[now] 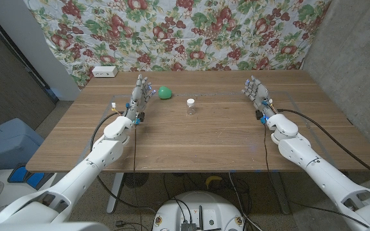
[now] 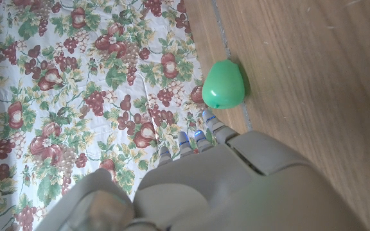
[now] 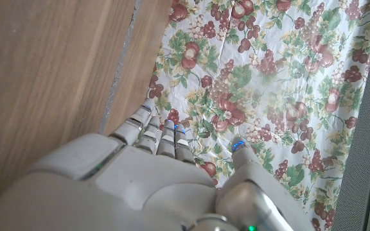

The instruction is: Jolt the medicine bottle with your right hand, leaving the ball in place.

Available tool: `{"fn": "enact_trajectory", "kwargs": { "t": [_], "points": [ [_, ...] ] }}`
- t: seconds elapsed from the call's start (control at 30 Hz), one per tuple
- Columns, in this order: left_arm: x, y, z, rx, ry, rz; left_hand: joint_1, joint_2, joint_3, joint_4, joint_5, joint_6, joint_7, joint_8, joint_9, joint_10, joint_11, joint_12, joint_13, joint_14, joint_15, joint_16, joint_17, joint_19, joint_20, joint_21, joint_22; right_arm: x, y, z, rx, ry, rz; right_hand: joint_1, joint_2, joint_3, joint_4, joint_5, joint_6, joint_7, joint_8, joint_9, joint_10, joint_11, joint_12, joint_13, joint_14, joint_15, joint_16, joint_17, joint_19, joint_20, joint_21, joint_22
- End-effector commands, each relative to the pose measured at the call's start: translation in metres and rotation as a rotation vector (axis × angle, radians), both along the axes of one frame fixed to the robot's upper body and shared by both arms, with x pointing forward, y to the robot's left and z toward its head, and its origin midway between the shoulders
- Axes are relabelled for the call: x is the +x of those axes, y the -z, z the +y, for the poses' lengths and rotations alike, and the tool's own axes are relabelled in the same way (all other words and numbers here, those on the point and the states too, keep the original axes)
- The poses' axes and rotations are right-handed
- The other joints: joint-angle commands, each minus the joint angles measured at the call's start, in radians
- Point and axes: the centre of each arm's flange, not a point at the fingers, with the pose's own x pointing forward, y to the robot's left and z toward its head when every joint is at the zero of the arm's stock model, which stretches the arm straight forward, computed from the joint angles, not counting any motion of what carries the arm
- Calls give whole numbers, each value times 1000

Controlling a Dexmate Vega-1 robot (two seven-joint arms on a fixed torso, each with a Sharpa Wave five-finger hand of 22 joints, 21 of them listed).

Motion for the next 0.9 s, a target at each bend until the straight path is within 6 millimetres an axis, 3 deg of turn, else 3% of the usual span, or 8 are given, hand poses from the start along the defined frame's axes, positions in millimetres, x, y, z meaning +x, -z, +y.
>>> {"fn": "enact_trajectory", "kwargs": {
  "t": [0.03,0.43,0.9],
  "points": [
    [-1,1,1,-2,-3,1,-2,74,-1,7,7,-43,-9,3,5,-40,-1,7,4,-164,-207,6,2,7,-63,6,3,-4,-8,2,-46,42,-19,17,23,5,-9,6,3,0,5,2,13,2,7,3,7,8,8,0,5,10,5,2],
    [0,1,1,-4,-3,2,-2,74,-1,7,7,-43,-9,3,5,-40,-1,7,4,-164,-207,6,2,7,-63,6,3,-12,-21,9,-137,110,-51,29,17,9,-23,4,6,1,7,2,22,4,9,3,19,17,10,-4,3,29,3,2],
    [-1,0,1,-4,-4,0,-2,74,-1,7,7,-43,-9,3,5,-40,-1,7,4,-164,-207,6,2,7,-63,6,3,-19,-29,16,-213,150,-70,50,10,17,-45,6,13,-1,10,3,33,10,12,2,25,16,8,-10,5,30,3,2]
  ]
}}
